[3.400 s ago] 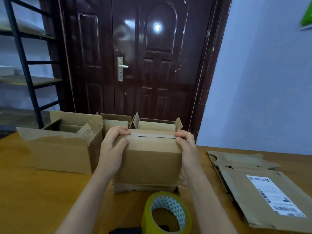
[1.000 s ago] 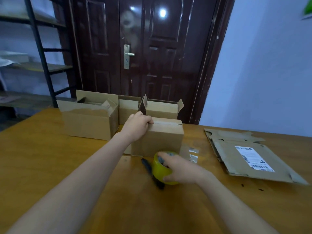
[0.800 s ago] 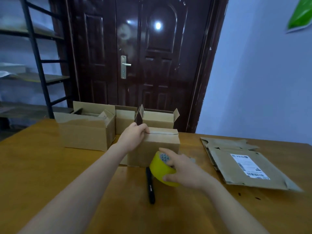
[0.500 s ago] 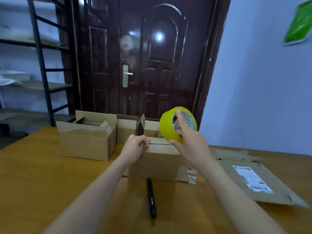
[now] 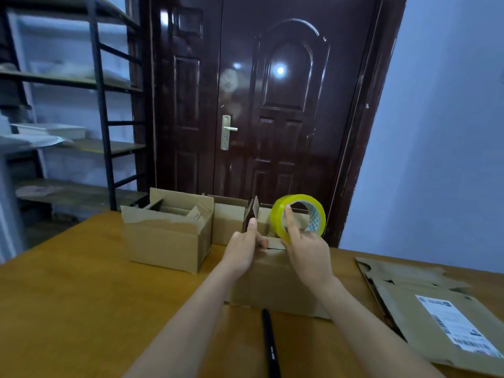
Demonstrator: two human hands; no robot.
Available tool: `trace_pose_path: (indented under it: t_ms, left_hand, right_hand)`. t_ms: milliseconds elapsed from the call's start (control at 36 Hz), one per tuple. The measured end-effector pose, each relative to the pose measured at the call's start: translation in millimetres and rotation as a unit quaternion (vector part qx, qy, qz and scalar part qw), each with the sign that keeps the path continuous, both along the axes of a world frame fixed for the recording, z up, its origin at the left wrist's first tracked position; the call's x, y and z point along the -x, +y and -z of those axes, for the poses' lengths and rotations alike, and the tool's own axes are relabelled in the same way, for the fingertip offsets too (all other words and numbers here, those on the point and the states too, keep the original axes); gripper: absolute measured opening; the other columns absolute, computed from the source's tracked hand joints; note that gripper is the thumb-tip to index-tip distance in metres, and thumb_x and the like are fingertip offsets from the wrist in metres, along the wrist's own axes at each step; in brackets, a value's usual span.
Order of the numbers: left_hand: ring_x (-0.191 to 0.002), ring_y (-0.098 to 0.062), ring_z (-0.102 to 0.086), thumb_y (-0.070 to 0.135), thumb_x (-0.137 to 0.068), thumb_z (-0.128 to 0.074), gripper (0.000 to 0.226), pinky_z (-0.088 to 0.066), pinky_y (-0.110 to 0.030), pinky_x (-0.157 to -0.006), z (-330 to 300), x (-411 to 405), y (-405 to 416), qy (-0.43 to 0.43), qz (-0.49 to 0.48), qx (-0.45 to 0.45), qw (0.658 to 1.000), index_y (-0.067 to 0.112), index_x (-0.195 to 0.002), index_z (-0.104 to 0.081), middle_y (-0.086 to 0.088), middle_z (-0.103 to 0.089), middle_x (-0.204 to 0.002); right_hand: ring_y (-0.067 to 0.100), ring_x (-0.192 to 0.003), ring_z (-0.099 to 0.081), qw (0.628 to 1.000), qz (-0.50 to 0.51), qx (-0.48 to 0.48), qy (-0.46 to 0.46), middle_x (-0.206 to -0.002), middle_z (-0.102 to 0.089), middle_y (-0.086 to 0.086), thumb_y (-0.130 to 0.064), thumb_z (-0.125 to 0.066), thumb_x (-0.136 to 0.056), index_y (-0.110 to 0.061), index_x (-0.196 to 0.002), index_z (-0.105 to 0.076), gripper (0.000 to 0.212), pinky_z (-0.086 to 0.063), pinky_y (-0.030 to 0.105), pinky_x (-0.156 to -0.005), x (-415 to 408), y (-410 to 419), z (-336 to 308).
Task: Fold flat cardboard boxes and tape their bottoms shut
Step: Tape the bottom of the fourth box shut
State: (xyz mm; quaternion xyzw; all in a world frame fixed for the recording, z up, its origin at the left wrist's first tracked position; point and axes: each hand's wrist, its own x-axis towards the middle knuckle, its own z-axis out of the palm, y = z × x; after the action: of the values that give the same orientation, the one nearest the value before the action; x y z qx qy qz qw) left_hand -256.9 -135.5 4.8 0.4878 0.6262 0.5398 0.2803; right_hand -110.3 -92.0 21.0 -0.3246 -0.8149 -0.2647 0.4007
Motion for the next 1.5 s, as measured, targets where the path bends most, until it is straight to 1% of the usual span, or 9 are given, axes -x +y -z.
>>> trace_pose_path:
  t_ms: [222, 417, 806, 972, 1056, 1111, 1194, 1333, 1500]
  left_hand:
    - [-0.101, -0.015, -0.058, 0.052, -0.1, -0.009, 0.079, -0.031, -0.029, -0.096, -8.8, -2.9, -3.5, -0.025, -0.006, 0.014, 1.0, 0.014, -0.081, -0.076, -0.001, -0.071, -0.101]
    - [-0.1, -0.02, -0.06, 0.041, -0.098, -0.041, 0.048, -0.041, -0.032, -0.091, -11.6, 0.8, -6.1, -0.023, 0.022, 0.015, 0.999, 0.01, -0.084, -0.074, -0.004, -0.072, -0.099]
    - [-0.078, -0.018, -0.053, 0.029, -0.092, -0.054, 0.027, -0.044, -0.031, -0.067, -7.1, -2.1, -11.1, 0.051, -0.004, 0.02, 0.999, 0.013, -0.07, -0.058, -0.011, -0.06, -0.083]
    - [-0.081, -0.017, -0.052, 0.029, -0.091, -0.055, 0.021, -0.04, -0.024, -0.065, -2.8, -3.6, -9.8, 0.099, -0.015, 0.021, 0.995, 0.02, -0.072, -0.056, -0.012, -0.056, -0.095]
    - [-0.076, -0.014, -0.049, 0.027, -0.091, -0.056, 0.024, -0.036, -0.022, -0.059, -2.3, -3.0, -9.2, 0.108, -0.019, 0.012, 0.994, 0.022, -0.068, -0.052, -0.011, -0.053, -0.093]
    - [-0.077, -0.012, -0.047, 0.024, -0.091, -0.055, 0.023, -0.035, -0.022, -0.058, -3.2, -3.8, -11.5, 0.119, -0.022, 0.011, 0.993, 0.021, -0.068, -0.051, -0.009, -0.051, -0.095]
    - [-0.081, -0.01, -0.045, 0.02, -0.092, -0.052, 0.02, -0.035, -0.02, -0.062, -2.5, -4.4, -13.0, 0.122, -0.022, 0.012, 0.992, 0.021, -0.072, -0.052, -0.007, -0.049, -0.1]
    - [-0.088, -0.015, -0.05, 0.019, -0.092, -0.05, 0.021, -0.039, -0.025, -0.066, -2.8, -4.8, -14.4, 0.105, -0.012, -0.009, 0.994, 0.016, -0.072, -0.057, -0.001, -0.057, -0.092]
    - [-0.08, -0.018, -0.051, 0.023, -0.093, -0.052, 0.026, -0.039, -0.026, -0.065, -4.7, -3.4, -17.6, 0.105, -0.03, -0.017, 0.994, 0.015, -0.069, -0.046, -0.007, -0.059, -0.09]
  right_hand:
    - [0.015, -0.045, -0.06, 0.998, -0.04, -0.013, 0.05, -0.059, -0.065, 0.002, -0.024, -0.087, -0.062, -0.009, -0.109, -0.046, 0.065, -0.045, 0.022, -0.04, 4.7, 1.4, 12.1]
    - [0.019, -0.052, -0.062, 0.997, -0.028, -0.054, 0.046, -0.063, -0.066, 0.004, -0.016, -0.089, -0.06, -0.007, -0.094, -0.065, 0.043, -0.046, 0.024, -0.042, 6.5, 6.2, 18.4]
    - [0.018, -0.095, -0.063, 0.986, -0.102, 0.129, -0.001, -0.096, -0.069, 0.002, -0.029, -0.067, -0.084, -0.013, -0.106, -0.064, 0.027, -0.048, 0.037, -0.095, -13.2, -7.2, 21.8]
    - [0.005, -0.084, -0.043, 0.959, -0.114, 0.11, 0.235, -0.091, -0.051, -0.001, -0.029, -0.058, -0.087, -0.012, -0.092, -0.056, 0.018, -0.041, 0.015, -0.068, -19.9, -15.2, -7.9]
    - [0.014, -0.114, -0.034, 0.922, -0.072, 0.235, 0.3, -0.126, -0.037, 0.003, -0.028, -0.076, -0.076, -0.011, -0.128, -0.039, 0.066, -0.032, 0.01, -0.087, -19.3, -5.9, -29.0]
    - [0.018, -0.131, -0.025, 0.887, -0.081, 0.365, 0.269, -0.144, -0.028, 0.002, -0.027, -0.076, -0.078, -0.017, -0.144, -0.025, 0.084, -0.026, 0.018, -0.099, -18.1, 0.3, -36.8]
    - [0.013, -0.116, -0.045, 0.822, -0.144, 0.498, 0.234, -0.127, -0.053, 0.004, -0.016, -0.068, -0.085, -0.017, -0.133, -0.047, 0.052, -0.039, 0.01, -0.081, -16.9, 8.7, -40.4]
    - [0.023, -0.093, -0.052, 0.886, -0.148, 0.417, 0.139, -0.088, -0.057, 0.002, 0.013, -0.046, -0.081, -0.019, -0.098, -0.053, 0.038, -0.042, 0.029, -0.079, -24.2, 13.5, -45.4]
    - [0.029, -0.092, -0.05, 0.964, 0.02, 0.248, -0.096, -0.104, -0.045, 0.007, 0.01, -0.047, -0.077, -0.013, -0.121, -0.044, 0.049, -0.035, 0.034, -0.062, -33.1, 15.2, -64.2]
